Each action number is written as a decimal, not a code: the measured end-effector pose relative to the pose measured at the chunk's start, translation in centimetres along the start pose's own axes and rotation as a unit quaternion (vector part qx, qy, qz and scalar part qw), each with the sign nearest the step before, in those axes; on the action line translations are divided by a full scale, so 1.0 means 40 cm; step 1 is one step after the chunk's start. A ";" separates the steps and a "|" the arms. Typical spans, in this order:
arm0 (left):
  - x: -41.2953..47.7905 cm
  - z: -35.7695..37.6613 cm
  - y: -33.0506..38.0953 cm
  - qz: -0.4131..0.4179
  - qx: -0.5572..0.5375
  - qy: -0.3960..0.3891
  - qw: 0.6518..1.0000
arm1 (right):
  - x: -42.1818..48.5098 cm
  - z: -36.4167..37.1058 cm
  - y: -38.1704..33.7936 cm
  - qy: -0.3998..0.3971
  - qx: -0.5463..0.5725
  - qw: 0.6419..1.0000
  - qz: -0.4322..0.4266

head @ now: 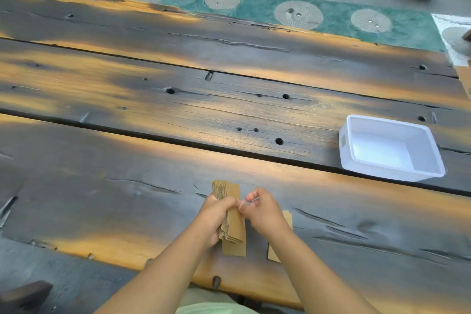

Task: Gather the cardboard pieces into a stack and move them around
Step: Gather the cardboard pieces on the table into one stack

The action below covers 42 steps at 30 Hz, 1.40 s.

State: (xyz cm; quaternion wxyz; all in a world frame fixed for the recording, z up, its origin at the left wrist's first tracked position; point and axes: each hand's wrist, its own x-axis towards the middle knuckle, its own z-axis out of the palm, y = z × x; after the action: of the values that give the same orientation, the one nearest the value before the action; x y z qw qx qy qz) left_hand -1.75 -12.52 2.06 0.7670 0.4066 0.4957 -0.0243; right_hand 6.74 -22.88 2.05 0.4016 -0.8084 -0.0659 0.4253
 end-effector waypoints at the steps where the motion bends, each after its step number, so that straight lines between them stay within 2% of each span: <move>1: 0.004 -0.017 -0.003 -0.003 0.009 0.001 1.000 | 0.002 0.012 0.009 0.004 -0.001 1.000 0.013; 5: 0.046 -0.091 -0.022 -0.003 0.054 0.035 0.998 | 0.018 0.058 0.053 0.005 0.049 0.994 0.095; 8: 0.067 -0.130 -0.043 -0.009 0.089 0.058 0.994 | 0.019 0.082 0.086 0.019 0.024 0.991 0.130; 11: 0.076 -0.160 -0.069 -0.025 0.109 0.066 0.992 | 0.012 0.103 0.117 0.036 -0.016 0.991 0.130; 16: 0.073 -0.168 -0.107 -0.051 0.123 0.052 0.990 | 0.005 0.130 0.142 0.054 -0.007 0.988 0.146; 23: 0.083 -0.185 -0.133 -0.081 0.056 0.056 0.994 | 0.026 0.165 0.163 0.072 0.023 0.982 0.171; 30: 0.096 -0.182 -0.129 -0.088 0.021 0.043 0.995 | 0.025 0.164 0.163 0.072 0.050 0.983 0.162; 36: 0.085 -0.197 -0.076 -0.063 0.004 0.002 0.998 | 0.020 0.092 0.116 0.053 0.096 0.988 0.111; 42: 0.072 -0.160 -0.003 -0.015 -0.010 -0.037 0.999 | -0.013 0.025 0.015 -0.047 0.172 0.982 0.060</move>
State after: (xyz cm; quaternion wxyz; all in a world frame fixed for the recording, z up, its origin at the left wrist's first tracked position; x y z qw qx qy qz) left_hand -5.10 -7.41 -1.40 0.7882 0.3903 0.4735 -0.0464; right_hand 5.54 -22.94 1.65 0.5048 -0.7089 0.0376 0.4911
